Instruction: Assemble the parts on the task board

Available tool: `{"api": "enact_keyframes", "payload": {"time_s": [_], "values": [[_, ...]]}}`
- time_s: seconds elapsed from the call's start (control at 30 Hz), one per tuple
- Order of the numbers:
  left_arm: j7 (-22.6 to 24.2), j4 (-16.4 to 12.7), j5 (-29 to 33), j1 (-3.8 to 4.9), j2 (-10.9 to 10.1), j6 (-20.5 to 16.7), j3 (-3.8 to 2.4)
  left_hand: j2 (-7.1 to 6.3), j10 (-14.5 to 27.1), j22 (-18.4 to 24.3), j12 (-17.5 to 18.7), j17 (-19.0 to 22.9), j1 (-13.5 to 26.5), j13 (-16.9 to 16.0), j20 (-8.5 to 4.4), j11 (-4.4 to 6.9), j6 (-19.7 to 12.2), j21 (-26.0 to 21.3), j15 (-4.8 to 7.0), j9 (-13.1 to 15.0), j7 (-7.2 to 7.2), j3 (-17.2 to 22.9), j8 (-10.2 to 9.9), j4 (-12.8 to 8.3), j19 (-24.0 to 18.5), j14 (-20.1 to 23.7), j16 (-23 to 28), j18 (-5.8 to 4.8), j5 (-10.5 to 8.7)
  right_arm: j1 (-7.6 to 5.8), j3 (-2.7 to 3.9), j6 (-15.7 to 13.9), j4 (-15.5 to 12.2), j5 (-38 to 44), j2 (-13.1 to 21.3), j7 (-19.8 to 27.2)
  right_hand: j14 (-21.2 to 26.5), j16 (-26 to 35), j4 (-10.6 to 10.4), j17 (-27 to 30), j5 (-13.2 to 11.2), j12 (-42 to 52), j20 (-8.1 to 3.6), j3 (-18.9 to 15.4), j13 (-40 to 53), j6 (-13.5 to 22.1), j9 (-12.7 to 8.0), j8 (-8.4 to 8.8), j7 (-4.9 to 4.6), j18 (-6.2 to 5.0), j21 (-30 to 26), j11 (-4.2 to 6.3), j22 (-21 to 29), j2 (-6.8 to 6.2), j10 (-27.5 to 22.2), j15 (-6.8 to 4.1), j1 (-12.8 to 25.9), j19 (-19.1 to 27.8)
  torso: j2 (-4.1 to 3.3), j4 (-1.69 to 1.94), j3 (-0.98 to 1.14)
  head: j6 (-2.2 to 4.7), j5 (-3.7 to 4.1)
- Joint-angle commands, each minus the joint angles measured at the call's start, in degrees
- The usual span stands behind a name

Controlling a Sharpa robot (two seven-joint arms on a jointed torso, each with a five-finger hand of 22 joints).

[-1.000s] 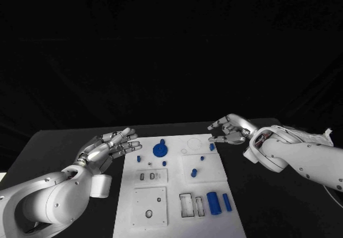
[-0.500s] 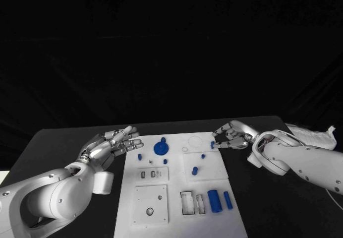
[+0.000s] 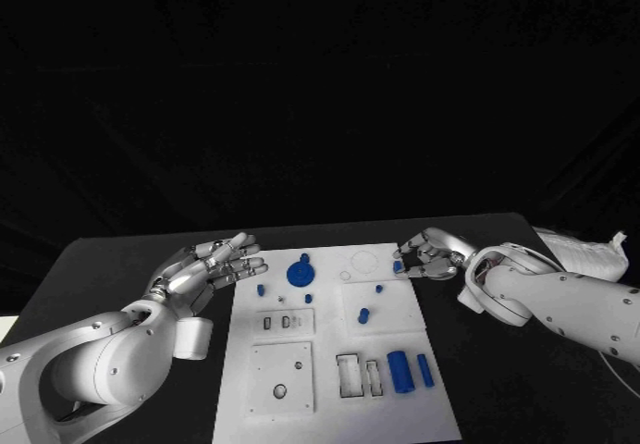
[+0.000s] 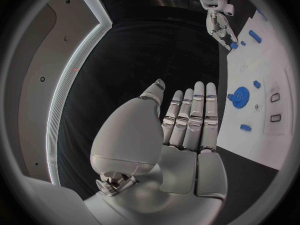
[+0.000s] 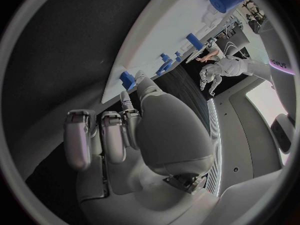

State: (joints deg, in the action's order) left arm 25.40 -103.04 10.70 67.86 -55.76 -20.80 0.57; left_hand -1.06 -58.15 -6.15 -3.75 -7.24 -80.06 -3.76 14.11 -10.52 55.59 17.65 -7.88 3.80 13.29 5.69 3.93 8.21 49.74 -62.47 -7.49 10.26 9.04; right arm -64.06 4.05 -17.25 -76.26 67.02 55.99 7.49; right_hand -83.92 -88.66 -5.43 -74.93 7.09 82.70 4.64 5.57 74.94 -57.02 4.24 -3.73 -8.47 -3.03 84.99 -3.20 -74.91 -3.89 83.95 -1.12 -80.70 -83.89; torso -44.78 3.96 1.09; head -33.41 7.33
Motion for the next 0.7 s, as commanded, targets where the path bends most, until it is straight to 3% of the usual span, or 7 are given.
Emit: {"api": "enact_keyframes", "payload": {"time_s": [0.03, 0.3, 0.47, 0.7], "values": [[0.3, -0.1, 0.1, 0.01, 0.1, 1.2, -0.02, 0.30, 0.4, 0.1, 0.1, 0.0, -0.3, 0.0, 0.09, -0.04, -0.2, -0.3, -0.02, -0.1, 0.16, 0.0, -0.2, -0.4, -0.2, 0.3, 0.3, 0.20, -0.08, 0.19, 0.01, 1.0, 0.5, 1.3, -0.4, -0.3, -5.6, -0.3, 0.3, -12.7, -1.0, 0.3, 0.27, 0.6, 10.9, -0.9, 0.1, -0.37, 0.18, 0.77, 0.3, -0.03, -4.5, 1.25, 2.9, 0.10, 0.1, -1.7, 0.01, -0.01, -0.05, -0.13, 0.01], [0.3, -0.1, 0.1, 0.01, 0.1, 1.2, -0.02, 0.32, 0.4, 0.1, 0.1, 0.0, -0.3, 0.0, 0.09, -0.03, -0.2, -0.3, -0.01, 0.0, 0.15, 0.0, -0.2, -0.5, -0.1, 0.3, 0.3, 0.21, -0.07, 0.39, 0.01, 1.4, 1.4, 1.4, -1.1, -0.3, -5.6, -0.4, 1.6, -12.9, -3.2, 1.1, 0.00, 3.6, 11.3, -2.9, 0.2, -0.71, 0.70, 0.82, 0.5, 0.43, -4.7, 4.30, 3.3, -0.27, -1.0, -1.8, 0.06, 0.10, -0.08, -0.33, 0.01], [0.3, -0.1, 0.1, 0.01, 0.1, 1.2, -0.01, 0.32, 0.4, 0.1, 0.1, 0.0, -0.3, 0.0, 0.09, -0.03, -0.2, -0.3, -0.01, 0.0, 0.15, 0.0, -0.2, -0.5, -0.1, 0.3, 0.3, 0.21, -0.07, 0.44, 0.01, 1.5, 1.5, 1.4, -1.4, -0.3, -5.6, -0.4, 2.1, -13.0, -3.3, 1.3, -0.11, 4.2, 11.5, -3.3, 0.2, -0.74, 0.80, 0.85, 0.5, 0.53, -4.9, 4.47, 3.4, -0.36, -1.1, -1.8, 0.03, -0.06, -0.07, -0.30, -0.18], [0.2, -0.1, 0.1, 0.01, 0.1, 1.2, -0.01, 0.32, 0.4, 0.1, 0.1, 0.0, -0.3, 0.0, 0.09, -0.03, -0.2, -0.3, -0.01, 0.0, 0.15, 0.1, -0.2, -0.5, -0.1, 0.3, 0.3, 0.21, -0.07, 0.48, 0.02, 1.7, 1.7, 1.7, -1.6, -0.4, -5.7, -0.5, 2.8, -13.2, -3.3, 1.6, -0.23, 5.1, 11.7, -3.9, 0.2, -0.87, 1.00, 0.93, 0.7, 0.69, -5.2, 4.53, 3.6, -0.49, -1.1, -2.0, 0.05, 0.00, -0.07, -0.47, -0.10]]}}
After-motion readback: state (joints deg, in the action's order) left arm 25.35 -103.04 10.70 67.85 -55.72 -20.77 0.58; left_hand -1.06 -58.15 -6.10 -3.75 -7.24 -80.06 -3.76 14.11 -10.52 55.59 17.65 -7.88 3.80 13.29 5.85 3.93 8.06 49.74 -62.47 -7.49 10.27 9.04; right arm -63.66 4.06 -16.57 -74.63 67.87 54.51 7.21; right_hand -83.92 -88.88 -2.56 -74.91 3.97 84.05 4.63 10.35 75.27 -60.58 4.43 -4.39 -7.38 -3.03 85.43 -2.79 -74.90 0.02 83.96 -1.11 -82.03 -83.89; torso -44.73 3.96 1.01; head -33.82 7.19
